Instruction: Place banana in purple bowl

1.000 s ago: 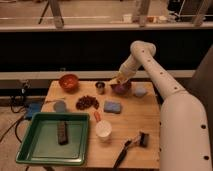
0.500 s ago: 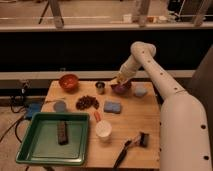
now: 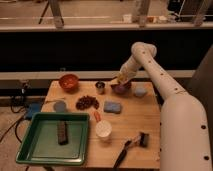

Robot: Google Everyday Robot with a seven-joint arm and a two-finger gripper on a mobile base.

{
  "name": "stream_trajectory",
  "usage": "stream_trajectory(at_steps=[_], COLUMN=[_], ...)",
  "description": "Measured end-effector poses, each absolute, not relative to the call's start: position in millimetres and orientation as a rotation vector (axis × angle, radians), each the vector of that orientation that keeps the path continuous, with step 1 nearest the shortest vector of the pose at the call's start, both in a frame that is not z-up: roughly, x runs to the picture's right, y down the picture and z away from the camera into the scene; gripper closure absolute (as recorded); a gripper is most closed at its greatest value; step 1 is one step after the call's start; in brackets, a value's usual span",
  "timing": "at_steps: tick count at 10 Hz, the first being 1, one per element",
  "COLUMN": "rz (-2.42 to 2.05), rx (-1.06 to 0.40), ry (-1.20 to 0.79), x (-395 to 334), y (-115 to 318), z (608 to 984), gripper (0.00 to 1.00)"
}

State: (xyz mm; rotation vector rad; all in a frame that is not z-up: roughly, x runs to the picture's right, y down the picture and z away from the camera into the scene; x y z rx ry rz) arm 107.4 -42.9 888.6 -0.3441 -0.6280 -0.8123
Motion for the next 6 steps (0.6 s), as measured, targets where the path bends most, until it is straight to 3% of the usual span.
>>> stream_trajectory(at_steps=[3, 6], rz=[-0.810, -0.810], rx=[-0.340, -0.336], ry=[-0.627, -0.626], x=[109.7, 110.2], y=[-42.6, -42.9], z=[890.1, 891.6], gripper=[0.63, 0.72])
